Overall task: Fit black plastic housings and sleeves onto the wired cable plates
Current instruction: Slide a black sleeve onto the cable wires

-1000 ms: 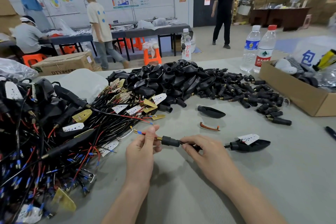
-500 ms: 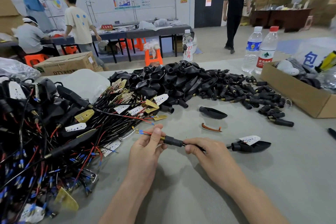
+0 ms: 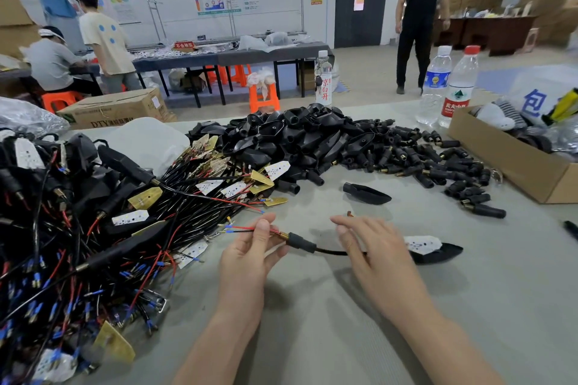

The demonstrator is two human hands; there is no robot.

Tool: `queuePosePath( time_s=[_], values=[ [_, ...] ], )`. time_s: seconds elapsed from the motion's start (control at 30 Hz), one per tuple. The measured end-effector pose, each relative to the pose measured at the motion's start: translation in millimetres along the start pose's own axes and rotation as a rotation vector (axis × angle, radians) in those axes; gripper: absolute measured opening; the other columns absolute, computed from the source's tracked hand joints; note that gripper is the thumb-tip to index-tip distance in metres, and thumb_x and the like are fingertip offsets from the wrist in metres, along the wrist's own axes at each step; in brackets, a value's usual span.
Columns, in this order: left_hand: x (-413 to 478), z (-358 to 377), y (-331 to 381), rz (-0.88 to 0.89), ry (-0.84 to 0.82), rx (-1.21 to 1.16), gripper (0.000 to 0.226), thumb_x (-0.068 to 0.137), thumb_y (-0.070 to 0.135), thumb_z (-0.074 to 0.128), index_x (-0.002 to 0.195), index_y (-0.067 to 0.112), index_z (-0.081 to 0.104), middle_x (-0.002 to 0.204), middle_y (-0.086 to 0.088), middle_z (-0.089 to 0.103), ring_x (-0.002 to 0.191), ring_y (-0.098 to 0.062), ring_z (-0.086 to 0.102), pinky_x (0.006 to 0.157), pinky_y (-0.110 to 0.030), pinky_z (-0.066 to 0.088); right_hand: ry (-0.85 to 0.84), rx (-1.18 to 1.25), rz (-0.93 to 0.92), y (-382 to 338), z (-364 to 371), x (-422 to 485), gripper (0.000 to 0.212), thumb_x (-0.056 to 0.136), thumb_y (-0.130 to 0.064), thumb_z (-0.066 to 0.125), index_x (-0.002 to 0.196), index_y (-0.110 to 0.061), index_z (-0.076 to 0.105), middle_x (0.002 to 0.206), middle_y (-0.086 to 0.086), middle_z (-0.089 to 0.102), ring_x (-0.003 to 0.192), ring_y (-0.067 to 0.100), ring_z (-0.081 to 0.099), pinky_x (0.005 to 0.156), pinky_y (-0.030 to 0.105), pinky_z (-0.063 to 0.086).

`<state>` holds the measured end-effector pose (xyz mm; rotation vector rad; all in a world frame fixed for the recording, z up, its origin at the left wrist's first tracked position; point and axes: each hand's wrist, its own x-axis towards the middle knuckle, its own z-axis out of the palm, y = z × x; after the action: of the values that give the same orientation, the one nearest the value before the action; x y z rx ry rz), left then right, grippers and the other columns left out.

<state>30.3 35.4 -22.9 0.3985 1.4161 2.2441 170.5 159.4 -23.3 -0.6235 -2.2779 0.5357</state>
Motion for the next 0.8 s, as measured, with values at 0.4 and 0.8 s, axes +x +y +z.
queuePosePath(
  time_s=[0.4,0.8],
  values=[
    [7.5,-13.7,8.6,0.135,0.154,0.129,0.023,0.104,0.031,0.047,0.112,0.021,0.066,0.092,-0.006,0.078,0.091,-0.016,0.074,0.069,-0.021,0.059,-0.047,-0.469,0.286,25.2,-6.9,1.1,0.027,0.1,-0.031,0.045,0.1,-0.02,0.069,0.1,-0.001,0.071,0.099,0.032,0.061,0.105,0.044,0.034],
    [-4.8,3.5,9.2,0.061,-0.093,0.038,0.027,0.092,0.039,0.057,0.101,0.022,0.076,0.094,-0.012,0.071,0.091,-0.026,0.072,0.074,-0.029,0.058,-0.021,-0.145,-0.193,-14.5,16.8,-2.3,0.028,0.095,-0.04,0.057,0.115,-0.024,0.069,0.098,-0.012,0.069,0.098,0.013,0.062,0.105,0.044,0.044]
  ],
)
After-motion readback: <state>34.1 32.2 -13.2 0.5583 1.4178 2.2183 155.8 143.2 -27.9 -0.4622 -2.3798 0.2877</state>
